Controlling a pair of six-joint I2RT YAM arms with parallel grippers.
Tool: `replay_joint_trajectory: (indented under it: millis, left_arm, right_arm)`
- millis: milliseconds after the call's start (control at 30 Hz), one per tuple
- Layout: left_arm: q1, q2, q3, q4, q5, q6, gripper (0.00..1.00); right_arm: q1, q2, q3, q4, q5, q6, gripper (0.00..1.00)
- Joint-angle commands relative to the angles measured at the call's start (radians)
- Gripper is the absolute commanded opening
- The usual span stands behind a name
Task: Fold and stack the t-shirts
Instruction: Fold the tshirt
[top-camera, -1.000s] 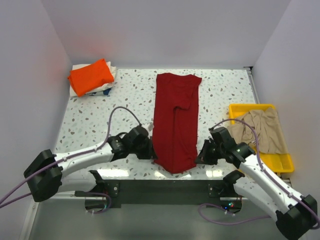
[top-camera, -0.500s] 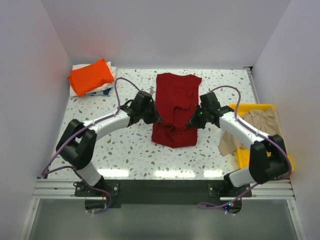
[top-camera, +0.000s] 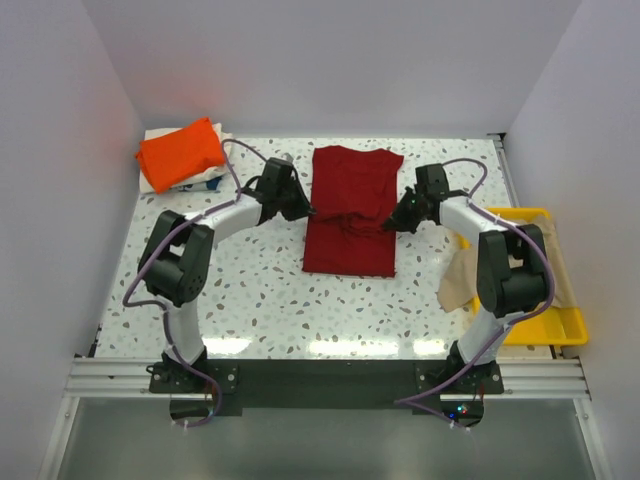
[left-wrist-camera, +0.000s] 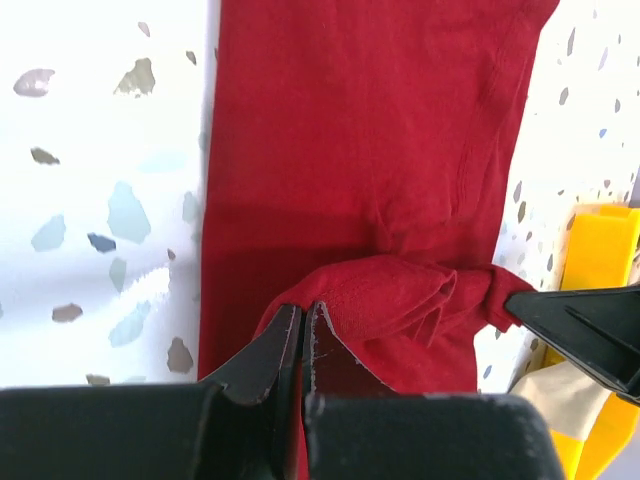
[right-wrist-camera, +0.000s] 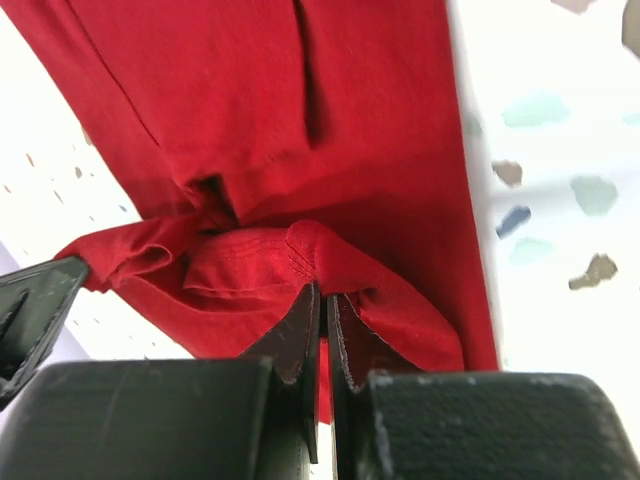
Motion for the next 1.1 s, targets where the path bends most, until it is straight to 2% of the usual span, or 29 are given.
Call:
replay_joint_trajectory:
  millis: [0,500,533,567,600,633,667,700,767,833,933,967,1033,1067]
  left_arm:
    - [0.025,0.025,0.064,0.068,0.034,0.0,0.0]
    - [0.055,0.145,0.191,0.072,0.092,0.075,0.01]
    - [0.057,0.151,0.204,0.062,0.093,0.091,0.05]
    - [0.06,0.163,0.225,0.06,0.096,0.101,0.15]
    - [0.061,0.168,0.233,0.057,0.096,0.111,0.21]
    - [0.068,0.168,0.239,0.054,0.092,0.13,0.29]
    - [0.072,0.163,0.248,0.054,0.098,0.139,0.43]
    - [0.078,0.16,0.25,0.055,0.106,0.156,0.5]
    - [0.091,0.136,0.25,0.046,0.095,0.164,0.6]
    - [0.091,0.099,0.221,0.046,0.075,0.158,0.61]
    - [0.074,0.061,0.184,0.054,0.074,0.138,0.55]
    - [0.066,0.053,0.159,0.06,0.064,0.136,0.45]
    - [0.039,0.044,0.136,0.098,0.07,0.133,0.38]
    - [0.029,0.05,0.136,0.104,0.093,0.131,0.26]
  right_arm:
    - [-0.018,0.01,0.063,0.053,-0.049,-0.012,0.0]
    - [-0.086,0.099,0.11,0.116,-0.101,0.018,0.0]
    - [-0.087,0.105,0.118,0.123,-0.101,0.016,0.01]
    - [-0.09,0.111,0.126,0.123,-0.099,0.011,0.06]
    - [-0.09,0.122,0.144,0.123,-0.104,0.008,0.17]
    - [-0.092,0.127,0.155,0.123,-0.113,0.004,0.24]
    - [-0.092,0.124,0.161,0.123,-0.113,-0.005,0.31]
    - [-0.092,0.11,0.169,0.128,-0.112,-0.013,0.43]
    - [-0.092,0.093,0.176,0.13,-0.095,-0.045,0.51]
    - [-0.089,0.064,0.193,0.114,-0.066,-0.068,0.52]
    - [-0.051,0.015,0.177,0.104,-0.02,-0.104,0.51]
    - [-0.035,0.003,0.167,0.102,0.0,-0.123,0.49]
    - [0.017,-0.01,0.134,0.123,0.039,-0.139,0.45]
    - [0.032,-0.008,0.129,0.129,0.043,-0.153,0.43]
